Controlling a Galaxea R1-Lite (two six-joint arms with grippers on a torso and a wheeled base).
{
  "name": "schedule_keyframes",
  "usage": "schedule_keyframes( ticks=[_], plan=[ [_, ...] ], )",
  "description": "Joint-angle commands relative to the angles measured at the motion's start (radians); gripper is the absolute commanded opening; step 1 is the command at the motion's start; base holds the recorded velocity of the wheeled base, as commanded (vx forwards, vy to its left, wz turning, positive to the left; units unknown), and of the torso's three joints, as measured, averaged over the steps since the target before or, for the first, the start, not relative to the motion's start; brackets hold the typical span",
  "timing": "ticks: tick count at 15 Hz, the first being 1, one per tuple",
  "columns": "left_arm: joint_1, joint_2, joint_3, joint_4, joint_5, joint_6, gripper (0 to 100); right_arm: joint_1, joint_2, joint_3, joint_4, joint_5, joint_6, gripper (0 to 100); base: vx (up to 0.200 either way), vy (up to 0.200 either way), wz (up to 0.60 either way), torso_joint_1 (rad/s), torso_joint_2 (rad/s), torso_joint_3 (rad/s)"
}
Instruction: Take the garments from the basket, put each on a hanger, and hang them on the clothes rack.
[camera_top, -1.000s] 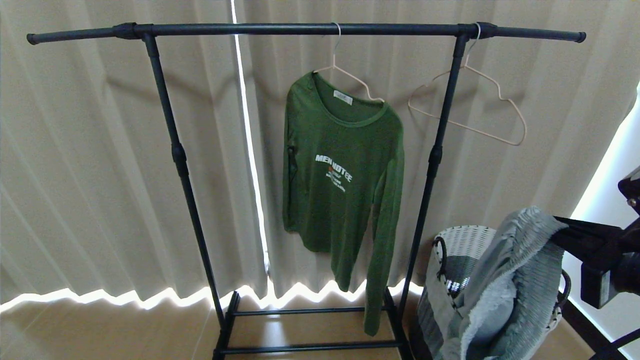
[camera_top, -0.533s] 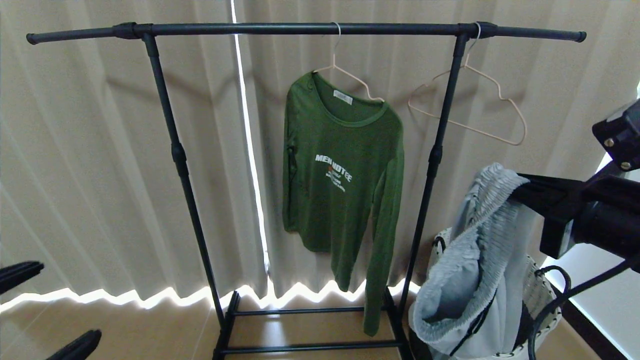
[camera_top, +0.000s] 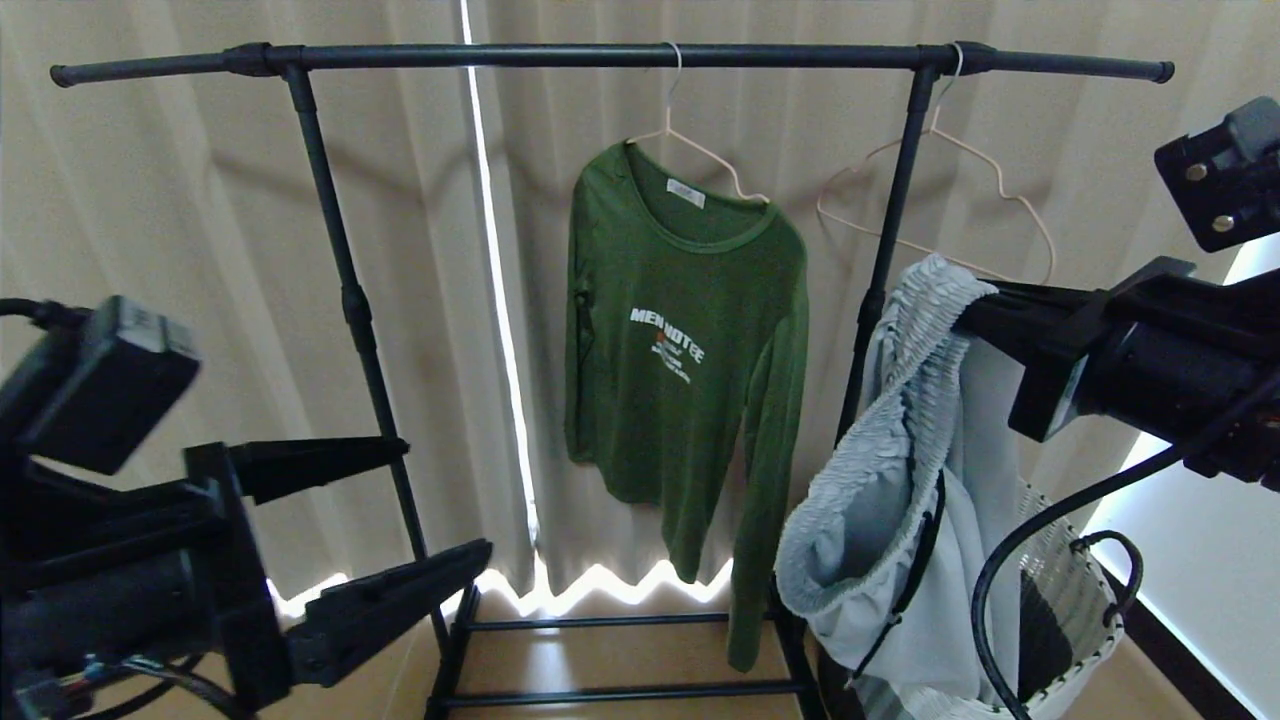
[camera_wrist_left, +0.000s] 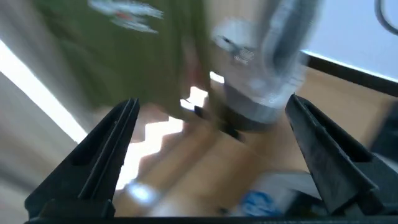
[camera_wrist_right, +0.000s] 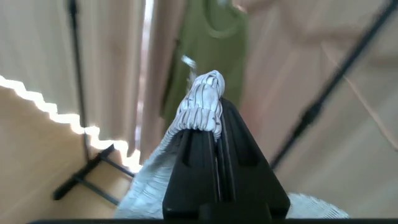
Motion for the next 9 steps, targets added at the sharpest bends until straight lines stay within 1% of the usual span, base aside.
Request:
schedule_keyframes(
  ticks=[1,2,3,4,5,6,7,8,9],
  plan=[
    [-0.204,0.219,-0.022,-0.098,0.106,-0.109,100,0.008,-0.003,-0.010,-0.001,0.004,0.002,0,0.000,0.000,0.00,0.000,0.00,0.000],
    [-0.296,0.332,-0.033,-0.195,0.190,-0.170,100,0.014,-0.007,-0.018,-0.001,0.005,0.003,0,0.000,0.000,0.00,0.000,0.00,0.000],
    [-0.335,0.395,-0.047,-0.227,0.241,-0.193,100,0.027,-0.015,-0.019,-0.001,0.005,0.003,0,0.000,0.000,0.00,0.000,0.00,0.000],
    [-0.359,0.438,-0.061,-0.248,0.267,-0.215,100,0.037,-0.016,-0.022,-0.001,0.005,0.005,0,0.000,0.000,0.00,0.000,0.00,0.000],
    [-0.398,0.507,-0.101,-0.274,0.297,-0.277,100,0.050,-0.026,-0.024,-0.001,0.005,0.005,0,0.000,0.000,0.00,0.000,0.00,0.000],
    [-0.416,0.549,-0.137,-0.276,0.308,-0.323,100,0.058,-0.033,-0.024,-0.001,0.005,0.005,0,0.000,0.000,0.00,0.000,0.00,0.000],
    [-0.421,0.562,-0.153,-0.276,0.313,-0.339,100,0.061,-0.036,-0.024,-0.001,0.005,0.007,0,0.000,0.000,0.00,0.000,0.00,0.000],
    [-0.434,0.607,-0.200,-0.276,0.325,-0.383,100,0.073,-0.046,-0.024,-0.001,0.007,0.010,0,0.000,0.000,0.00,0.000,0.00,0.000],
    [-0.442,0.665,-0.252,-0.276,0.356,-0.422,100,0.086,-0.058,-0.022,-0.001,0.005,0.010,0,0.000,0.000,0.00,0.000,0.00,0.000]
  ],
)
